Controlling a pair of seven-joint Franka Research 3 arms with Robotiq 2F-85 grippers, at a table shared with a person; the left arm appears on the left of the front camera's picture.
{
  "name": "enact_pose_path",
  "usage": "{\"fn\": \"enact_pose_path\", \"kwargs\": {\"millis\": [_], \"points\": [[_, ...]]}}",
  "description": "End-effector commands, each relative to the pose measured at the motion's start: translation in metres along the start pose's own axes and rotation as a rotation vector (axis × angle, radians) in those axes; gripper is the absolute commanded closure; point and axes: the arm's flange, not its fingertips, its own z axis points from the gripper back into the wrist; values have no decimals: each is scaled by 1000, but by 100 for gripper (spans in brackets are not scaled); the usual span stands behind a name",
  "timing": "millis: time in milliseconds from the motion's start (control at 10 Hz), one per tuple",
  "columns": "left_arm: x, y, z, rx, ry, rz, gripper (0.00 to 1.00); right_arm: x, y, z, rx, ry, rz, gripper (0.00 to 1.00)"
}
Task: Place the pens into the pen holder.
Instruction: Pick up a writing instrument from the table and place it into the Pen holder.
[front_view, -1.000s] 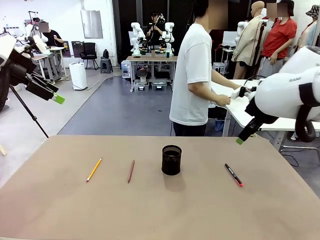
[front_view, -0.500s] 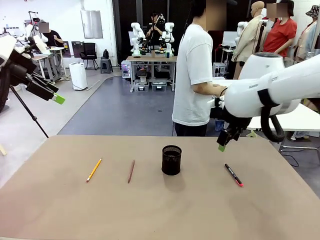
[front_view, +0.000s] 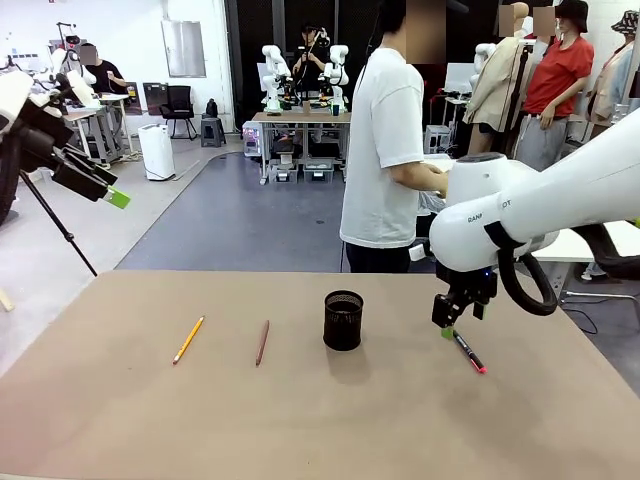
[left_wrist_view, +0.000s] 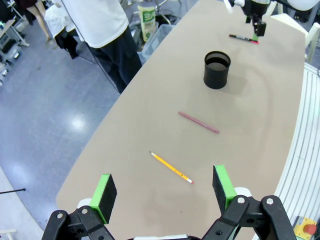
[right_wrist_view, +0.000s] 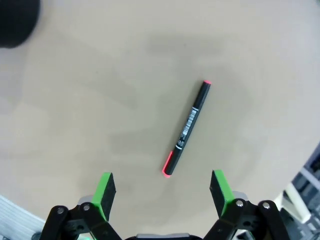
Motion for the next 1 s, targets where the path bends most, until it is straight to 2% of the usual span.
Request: {"fn": "enact_pose_path", "kwargs": {"millis": [0, 100, 200, 300, 500, 600, 700, 900], "points": [[0, 1, 0, -6, -16, 0, 0, -13, -11, -7, 31, -32, -111, 0], [0, 1, 0, -6, -16, 0, 0, -12, -21, -13, 92, -77, -109, 0], [0, 1, 0, -6, -16, 0, 0, -11, -24, -13, 83, -151, -96, 0], [0, 1, 0, -6, -16, 0, 0, -9, -18, -10, 47, -13, -82, 0], [0, 1, 0, -6, -16, 0, 0, -9, -18, -10, 47, -13, -82, 0], [0, 1, 0, -6, -16, 0, 0, -10, -21, -12, 64, -46, -103, 0], [0, 1, 0, -6, -16, 0, 0, 8, -14, -20, 79, -77, -168, 0], [0, 1, 0, -6, -16, 0, 0, 29, -11, -31, 106, -143, -192, 0]]}}
